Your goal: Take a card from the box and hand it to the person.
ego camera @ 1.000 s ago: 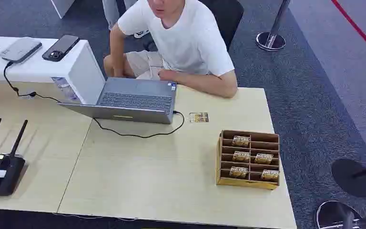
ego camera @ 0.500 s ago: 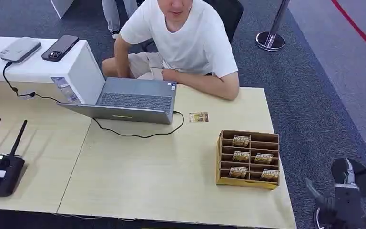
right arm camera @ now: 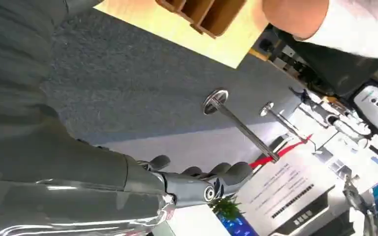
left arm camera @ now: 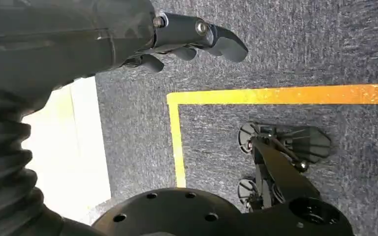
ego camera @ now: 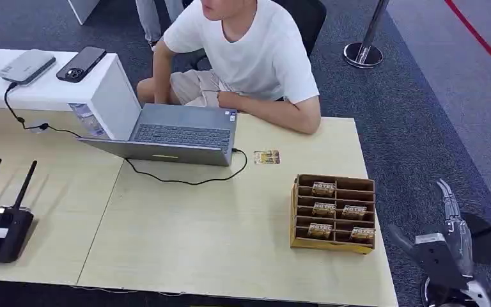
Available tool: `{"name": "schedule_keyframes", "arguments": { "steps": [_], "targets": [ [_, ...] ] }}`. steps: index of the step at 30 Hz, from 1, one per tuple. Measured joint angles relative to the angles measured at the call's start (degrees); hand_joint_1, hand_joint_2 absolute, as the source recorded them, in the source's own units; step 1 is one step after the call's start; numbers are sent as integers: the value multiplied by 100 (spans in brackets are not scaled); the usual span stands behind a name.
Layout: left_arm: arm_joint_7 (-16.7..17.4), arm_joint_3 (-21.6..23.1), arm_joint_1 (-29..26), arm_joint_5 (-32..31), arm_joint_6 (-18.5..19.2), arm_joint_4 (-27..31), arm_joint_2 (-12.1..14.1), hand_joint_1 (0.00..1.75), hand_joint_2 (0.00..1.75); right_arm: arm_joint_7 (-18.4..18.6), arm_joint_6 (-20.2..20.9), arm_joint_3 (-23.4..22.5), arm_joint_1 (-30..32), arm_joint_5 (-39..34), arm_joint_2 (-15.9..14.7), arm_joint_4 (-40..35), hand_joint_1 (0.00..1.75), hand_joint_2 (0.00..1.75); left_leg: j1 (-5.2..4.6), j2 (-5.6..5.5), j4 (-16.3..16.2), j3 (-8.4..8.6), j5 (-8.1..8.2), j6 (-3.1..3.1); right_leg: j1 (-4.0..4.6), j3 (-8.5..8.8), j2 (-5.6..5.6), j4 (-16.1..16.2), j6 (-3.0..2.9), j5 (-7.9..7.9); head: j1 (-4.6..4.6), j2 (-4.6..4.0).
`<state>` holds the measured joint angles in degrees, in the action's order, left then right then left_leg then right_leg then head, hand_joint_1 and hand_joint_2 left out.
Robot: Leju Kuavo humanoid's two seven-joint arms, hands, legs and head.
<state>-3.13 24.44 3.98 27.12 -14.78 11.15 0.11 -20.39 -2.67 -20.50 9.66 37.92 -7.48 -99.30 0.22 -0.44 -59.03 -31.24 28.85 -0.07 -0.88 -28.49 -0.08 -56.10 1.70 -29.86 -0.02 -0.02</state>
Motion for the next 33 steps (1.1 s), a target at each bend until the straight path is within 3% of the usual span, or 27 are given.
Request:
{"name": "schedule_keyframes", "arguments": {
  "steps": [4, 16, 26, 30, 33],
  "targets": [
    [0, -2, -7, 22, 0, 0, 0, 0, 175, 190, -129, 216, 37, 428, -116, -155, 0, 175, 0, -1, 0, -1, 0, 0, 0, 0, -1, 0, 0, 0, 0, 0],
    [0, -2, -21, 26, 0, 0, 0, 0, 175, 271, -164, 402, 73, 584, -199, -280, 0, 175, 0, -1, 0, 0, 0, 0, 0, 0, -1, 0, 0, 0, 0, 0],
    [35, -2, -22, 48, 0, -31, 7, 0, 175, 1713, 37, 1110, 298, 3070, -653, -635, 0, 175, 0, -1, 0, -1, 0, 0, 0, 0, 0, 0, 0, 0, 0, 0],
    [37, -2, -22, 46, -2, -31, 7, 0, 175, 2105, 57, 1451, 352, 3763, -837, -804, 0, 175, 0, -1, 0, 0, 0, 0, 0, 0, -1, 0, 0, 0, 0, 0],
    [37, -2, -22, 28, -2, -31, 7, 0, 175, 2208, 90, 1635, 401, 3737, -951, -885, 0, 175, 0, -1, 0, 0, 0, 0, 0, 0, -1, 0, 0, 0, 0, 0]
  ]
}}
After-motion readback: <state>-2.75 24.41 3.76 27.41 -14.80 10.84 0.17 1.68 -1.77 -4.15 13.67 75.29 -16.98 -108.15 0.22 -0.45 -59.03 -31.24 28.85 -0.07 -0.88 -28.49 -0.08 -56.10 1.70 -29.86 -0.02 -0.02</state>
